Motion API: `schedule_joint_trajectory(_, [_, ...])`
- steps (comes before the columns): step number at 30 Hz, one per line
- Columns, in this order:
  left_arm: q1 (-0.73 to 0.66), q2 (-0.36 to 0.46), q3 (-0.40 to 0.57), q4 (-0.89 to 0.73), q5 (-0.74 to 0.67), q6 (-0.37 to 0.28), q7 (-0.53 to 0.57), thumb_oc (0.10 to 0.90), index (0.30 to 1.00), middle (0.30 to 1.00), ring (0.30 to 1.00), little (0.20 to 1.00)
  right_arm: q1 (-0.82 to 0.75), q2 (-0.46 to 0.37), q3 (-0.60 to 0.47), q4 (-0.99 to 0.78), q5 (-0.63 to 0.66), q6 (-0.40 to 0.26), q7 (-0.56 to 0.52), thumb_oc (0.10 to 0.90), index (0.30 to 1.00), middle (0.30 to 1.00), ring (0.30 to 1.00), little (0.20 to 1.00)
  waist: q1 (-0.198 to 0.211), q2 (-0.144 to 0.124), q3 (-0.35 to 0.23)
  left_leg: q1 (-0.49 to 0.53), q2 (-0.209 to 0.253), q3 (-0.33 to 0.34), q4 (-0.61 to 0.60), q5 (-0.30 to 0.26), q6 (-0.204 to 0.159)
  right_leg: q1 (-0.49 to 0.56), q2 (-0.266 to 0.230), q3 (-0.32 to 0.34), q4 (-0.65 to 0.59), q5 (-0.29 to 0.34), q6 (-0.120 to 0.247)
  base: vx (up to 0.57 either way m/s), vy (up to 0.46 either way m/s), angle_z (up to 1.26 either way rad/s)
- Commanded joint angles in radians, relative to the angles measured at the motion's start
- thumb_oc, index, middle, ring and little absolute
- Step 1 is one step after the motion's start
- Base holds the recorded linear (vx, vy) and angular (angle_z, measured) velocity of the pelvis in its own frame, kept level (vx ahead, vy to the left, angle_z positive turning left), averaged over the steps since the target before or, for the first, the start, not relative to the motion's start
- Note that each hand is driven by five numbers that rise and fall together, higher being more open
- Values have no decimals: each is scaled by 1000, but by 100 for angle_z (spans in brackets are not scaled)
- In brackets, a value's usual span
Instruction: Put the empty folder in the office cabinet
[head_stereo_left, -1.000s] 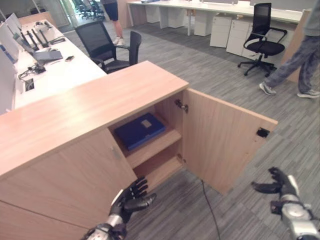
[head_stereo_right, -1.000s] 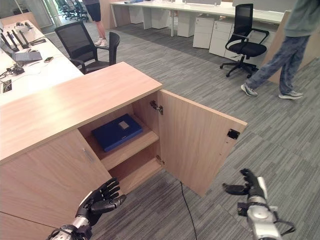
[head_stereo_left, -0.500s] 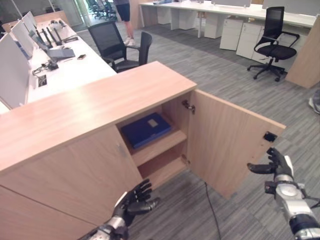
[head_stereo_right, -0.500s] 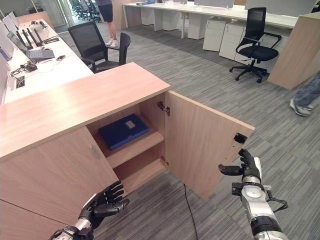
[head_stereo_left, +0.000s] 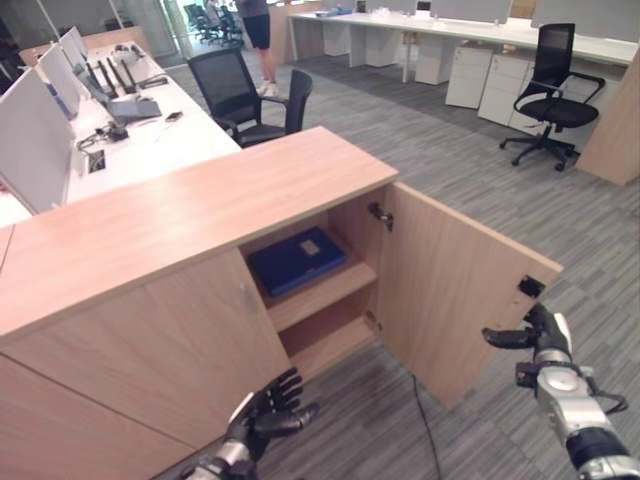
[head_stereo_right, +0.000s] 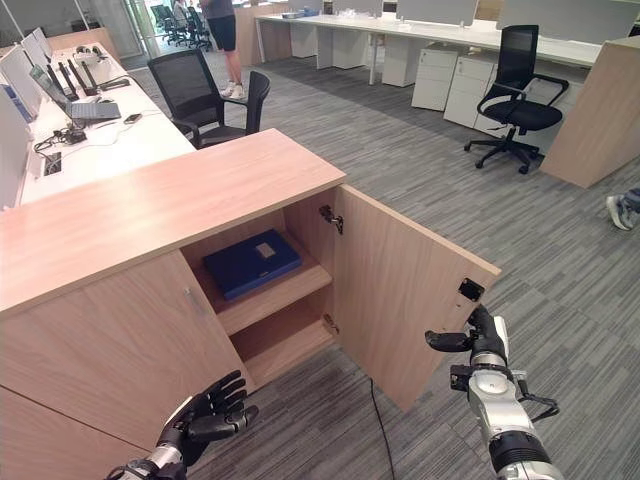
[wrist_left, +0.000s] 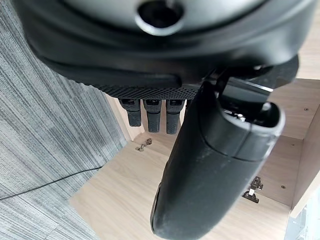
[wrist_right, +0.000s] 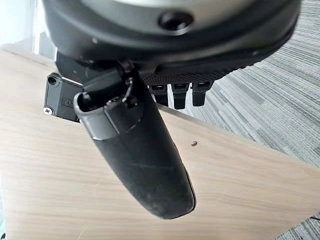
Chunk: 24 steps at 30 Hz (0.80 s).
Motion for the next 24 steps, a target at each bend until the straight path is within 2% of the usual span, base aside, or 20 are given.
schedule_joint_trajectory(1, [-123,35,-2,-79,-11,-73,-15,800,900,900,900,900,-189,68,111,-260,-22,-146,131,800,900,900,900,900,70,-59,-11,52,-5,-12,3,-95,-41,20,-30,6,9,-96,55,0,0,0])
schedule_joint_trajectory(3, [-126,28,7,-75,-9,-74,-12,800,900,900,900,900,-154,80,111,-315,-23,-149,149,800,900,900,900,900,68,-59,-9,50,-6,-17,3,-95,-41,20,-30,6,9,-98,54,-9,-6,3])
schedule_joint_trajectory(7, [-130,-9,60,-62,11,-82,11,800,900,900,900,900,49,153,106,-507,-9,-160,233,800,900,900,900,900,64,-58,0,32,-4,-48,3,-86,-53,22,-30,-10,9,-105,50,-28,-35,21])
schedule_joint_trajectory(8, [-114,-48,119,-46,21,-89,41,800,900,900,900,900,190,201,140,-594,-5,-154,304,800,900,900,900,900,86,-51,19,-11,5,-113,3,-54,-79,24,-28,-62,9,-119,45,-84,-79,74])
schedule_joint_trajectory(10, [-113,-54,124,-43,20,-90,50,800,900,900,900,900,192,212,156,-593,7,-154,309,800,900,900,900,900,88,-51,25,-27,6,-131,8,-49,-82,22,-29,-74,9,-119,44,-101,-37,101])
schedule_joint_trajectory(11, [-117,-62,132,-27,1,-91,69,800,900,900,900,900,184,216,185,-595,25,-160,312,800,900,900,900,900,111,-50,46,-65,-1,-153,36,-38,-80,16,-36,-86,9,-116,48,-152,0,82])
schedule_joint_trajectory(12, [-124,-68,131,-14,-6,-93,75,800,900,900,900,900,178,215,191,-592,25,-163,308,800,900,900,900,900,116,-56,61,-110,-7,-152,88,-45,-80,15,-47,-111,9,-110,49,-123,9,42])
schedule_joint_trajectory(13, [-124,-68,131,-13,-6,-93,75,800,900,900,900,900,178,215,191,-591,25,-163,308,800,900,900,900,900,114,-56,59,-113,-8,-153,89,-45,-79,13,-48,-112,9,-110,49,-200,77,69])
schedule_joint_trajectory(14, [-132,-75,126,-6,-14,-95,77,800,900,900,900,900,171,206,203,-598,16,-160,297,800,900,900,900,900,106,-68,67,-162,3,-21,181,-71,-61,11,-80,-173,16,-107,44,-196,109,140])
schedule_joint_trajectory(15, [-125,-74,130,-10,-15,-96,69,800,900,900,900,900,164,206,215,-606,10,-157,301,800,900,900,900,900,100,-72,59,-155,6,60,205,-105,-39,7,-87,-196,20,-112,40,-156,188,210])
schedule_joint_trajectory(16, [-99,-75,128,-22,-7,-91,53,800,900,900,900,900,166,213,196,-627,0,-155,294,800,900,900,900,900,102,-64,47,-139,3,116,201,-110,-19,22,-82,-223,33,-120,31,-15,112,170])
schedule_joint_trajectory(17, [-99,-75,128,-22,-7,-91,53,800,900,900,900,900,167,213,196,-627,0,-154,294,800,900,900,900,900,102,-64,47,-138,3,116,201,-109,-19,22,-82,-223,33,-120,31,100,167,123])
schedule_joint_trajectory(18, [-89,-65,131,-21,1,-80,41,800,900,900,900,900,160,225,184,-626,-19,-150,288,800,900,900,900,900,115,-64,34,-129,-25,107,173,-116,0,25,-97,-245,90,-126,34,104,199,92])
schedule_joint_trajectory(19, [-101,-52,131,-18,5,-74,43,800,900,900,900,900,142,244,164,-618,-18,-150,268,800,900,900,900,900,124,-68,34,-129,-39,105,164,-126,23,-8,-143,-273,220,-136,48,105,205,94])
schedule_joint_trajectory(20, [-102,-51,131,-18,5,-74,44,800,900,900,900,900,141,245,164,-618,-18,-151,268,800,900,900,900,900,124,-70,33,-130,-43,106,164,-126,25,-12,-149,-272,228,-140,50,77,191,101])
schedule_joint_trajectory(21, [-99,-45,128,-23,9,-72,45,800,900,900,900,900,121,258,157,-617,-15,-151,256,800,900,900,900,900,124,-66,36,-119,-51,104,157,-139,45,-38,-183,-273,309,-127,65,80,168,104])
schedule_joint_trajectory(22, [-95,-34,130,-35,9,-69,42,800,900,900,900,900,99,274,130,-614,-10,-150,239,800,900,900,900,900,120,-64,50,-92,-74,93,138,-149,71,-85,-244,-245,457,-72,100,78,166,87])
schedule_joint_trajectory(23, [-95,-33,130,-35,9,-69,42,800,900,900,900,900,98,275,129,-613,-10,-150,239,800,900,900,900,900,121,-67,51,-91,-77,95,137,-149,72,-89,-249,-242,464,-75,101,78,87,72])
schedule_joint_trajectory(24, [-97,-26,129,-30,12,-69,45,800,900,900,900,900,95,284,107,-607,-2,-152,226,800,900,900,900,900,119,-63,58,-80,-80,77,124,-144,76,-118,-253,-195,520,-53,116,53,-25,46])
